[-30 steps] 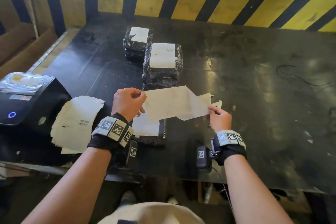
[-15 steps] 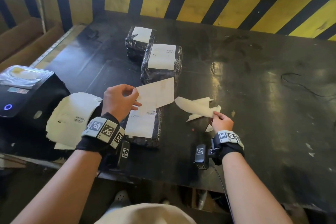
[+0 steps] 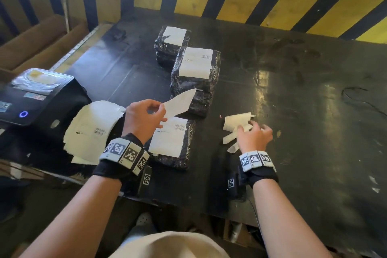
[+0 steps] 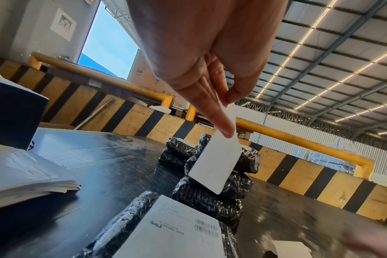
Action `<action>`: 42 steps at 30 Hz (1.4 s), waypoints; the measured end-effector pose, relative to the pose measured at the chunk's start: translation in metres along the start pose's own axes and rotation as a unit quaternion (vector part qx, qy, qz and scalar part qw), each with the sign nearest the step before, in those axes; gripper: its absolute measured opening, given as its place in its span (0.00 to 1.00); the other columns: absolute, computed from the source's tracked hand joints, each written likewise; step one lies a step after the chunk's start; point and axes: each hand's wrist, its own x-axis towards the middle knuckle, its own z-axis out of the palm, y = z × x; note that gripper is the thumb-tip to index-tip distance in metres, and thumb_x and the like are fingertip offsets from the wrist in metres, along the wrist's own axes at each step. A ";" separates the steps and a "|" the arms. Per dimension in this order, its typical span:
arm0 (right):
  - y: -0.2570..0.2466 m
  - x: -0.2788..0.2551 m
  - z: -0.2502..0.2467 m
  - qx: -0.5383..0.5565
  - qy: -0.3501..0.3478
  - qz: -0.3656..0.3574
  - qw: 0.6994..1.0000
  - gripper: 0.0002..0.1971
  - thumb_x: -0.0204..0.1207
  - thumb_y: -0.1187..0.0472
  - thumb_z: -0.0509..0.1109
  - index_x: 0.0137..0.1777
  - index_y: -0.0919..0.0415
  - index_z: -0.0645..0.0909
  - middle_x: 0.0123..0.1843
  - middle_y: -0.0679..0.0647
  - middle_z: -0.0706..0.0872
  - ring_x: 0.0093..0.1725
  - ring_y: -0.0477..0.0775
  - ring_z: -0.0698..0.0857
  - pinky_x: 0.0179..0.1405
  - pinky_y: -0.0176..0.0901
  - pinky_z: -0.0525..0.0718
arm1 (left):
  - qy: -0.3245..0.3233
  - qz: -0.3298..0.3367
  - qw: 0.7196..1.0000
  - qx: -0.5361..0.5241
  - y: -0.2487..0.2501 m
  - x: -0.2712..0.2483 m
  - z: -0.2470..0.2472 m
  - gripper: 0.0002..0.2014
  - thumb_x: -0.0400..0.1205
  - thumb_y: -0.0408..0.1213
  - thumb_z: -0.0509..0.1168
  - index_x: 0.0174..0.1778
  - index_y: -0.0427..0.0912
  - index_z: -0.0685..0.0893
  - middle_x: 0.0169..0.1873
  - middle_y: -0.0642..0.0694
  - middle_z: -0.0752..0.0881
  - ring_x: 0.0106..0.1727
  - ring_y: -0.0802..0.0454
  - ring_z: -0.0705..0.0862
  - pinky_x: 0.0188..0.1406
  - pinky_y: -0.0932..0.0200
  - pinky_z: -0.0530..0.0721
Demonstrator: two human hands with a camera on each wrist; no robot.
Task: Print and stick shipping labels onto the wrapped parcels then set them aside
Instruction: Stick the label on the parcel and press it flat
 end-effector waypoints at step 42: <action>-0.113 -0.116 0.065 0.209 -0.241 -0.009 0.948 0.07 0.82 0.63 0.64 0.53 0.55 0.82 0.52 0.47 0.86 0.49 0.46 0.84 0.45 0.34 0.81 | -0.264 -0.086 0.961 0.004 -0.112 0.024 -0.024 0.16 0.86 0.43 0.60 0.66 0.39 0.81 0.48 0.44 0.87 0.35 0.54 0.85 0.30 0.60 0.87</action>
